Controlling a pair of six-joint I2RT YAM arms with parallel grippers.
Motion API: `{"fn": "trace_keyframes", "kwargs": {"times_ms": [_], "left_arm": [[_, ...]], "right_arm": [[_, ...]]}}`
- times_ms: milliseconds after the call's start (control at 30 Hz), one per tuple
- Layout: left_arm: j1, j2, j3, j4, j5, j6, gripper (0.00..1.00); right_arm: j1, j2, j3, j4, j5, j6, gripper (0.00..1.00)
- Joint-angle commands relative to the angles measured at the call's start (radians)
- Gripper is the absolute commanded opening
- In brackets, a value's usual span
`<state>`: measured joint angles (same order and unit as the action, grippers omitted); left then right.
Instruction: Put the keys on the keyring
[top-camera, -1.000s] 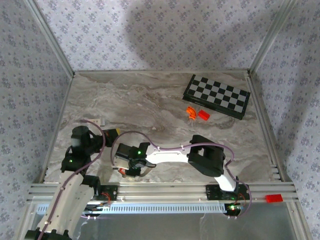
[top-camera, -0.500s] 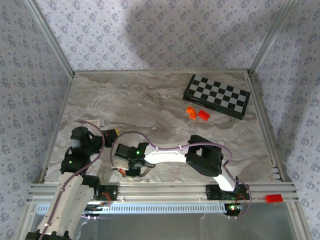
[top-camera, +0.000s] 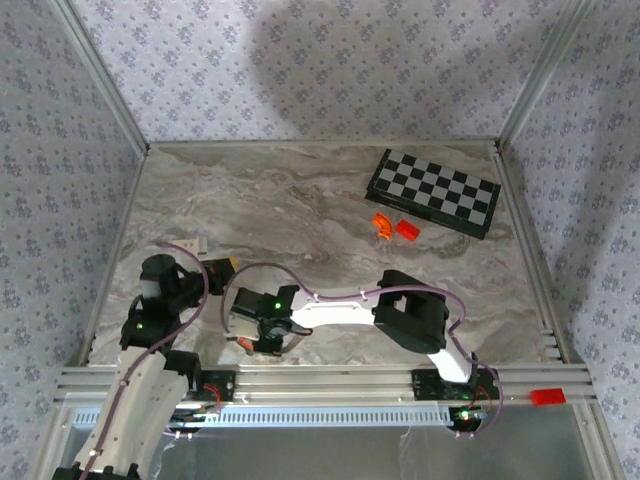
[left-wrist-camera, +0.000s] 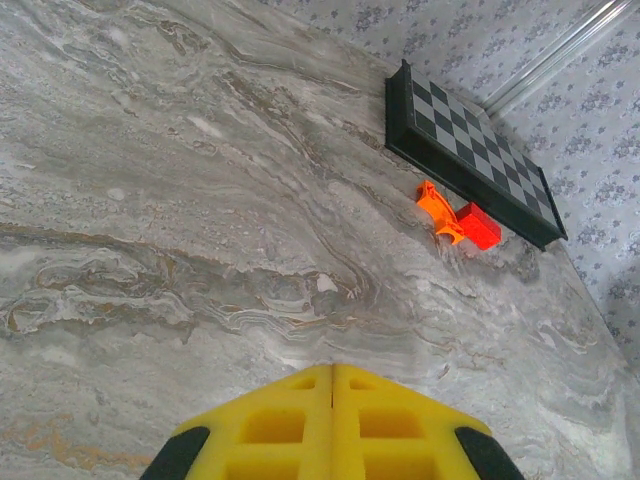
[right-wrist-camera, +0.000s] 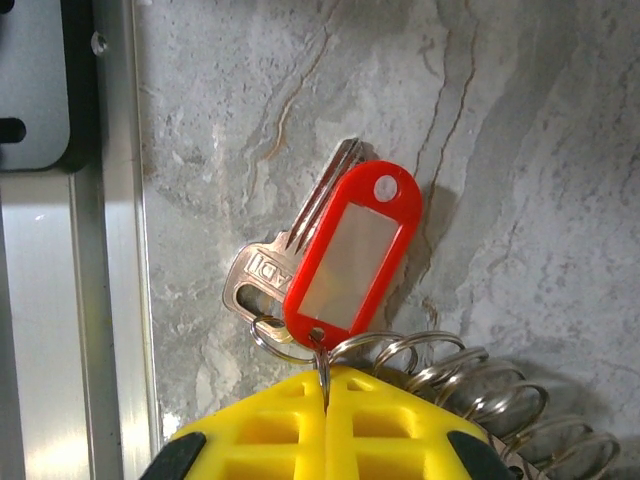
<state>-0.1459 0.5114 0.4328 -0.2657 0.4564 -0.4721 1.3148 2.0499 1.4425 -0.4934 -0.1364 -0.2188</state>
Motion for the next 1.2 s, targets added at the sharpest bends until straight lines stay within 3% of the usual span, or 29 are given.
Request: {"fn": "trace_keyframes", "kwargs": {"times_ms": [0, 367, 700, 933, 1167], "left_arm": [[0.001, -0.015, 0.021, 0.016, 0.023, 0.019, 0.00], [0.000, -0.074, 0.014, 0.047, 0.061, 0.029, 0.00], [-0.018, -0.105, 0.003, 0.149, 0.157, -0.006, 0.02], [-0.162, -0.153, -0.011, 0.307, 0.195, -0.017, 0.07], [-0.354, -0.158, -0.014, 0.448, 0.200, 0.029, 0.10]], "right_arm": [[-0.014, -0.056, -0.053, 0.015, 0.014, 0.026, 0.00], [-0.077, -0.235, -0.229, 0.170, -0.051, 0.106, 0.00], [-0.164, -0.515, -0.509, 0.465, -0.157, 0.183, 0.00], [-0.248, -0.769, -0.733, 0.779, -0.280, 0.250, 0.00], [-0.325, -0.960, -0.830, 0.934, -0.391, 0.334, 0.00]]}}
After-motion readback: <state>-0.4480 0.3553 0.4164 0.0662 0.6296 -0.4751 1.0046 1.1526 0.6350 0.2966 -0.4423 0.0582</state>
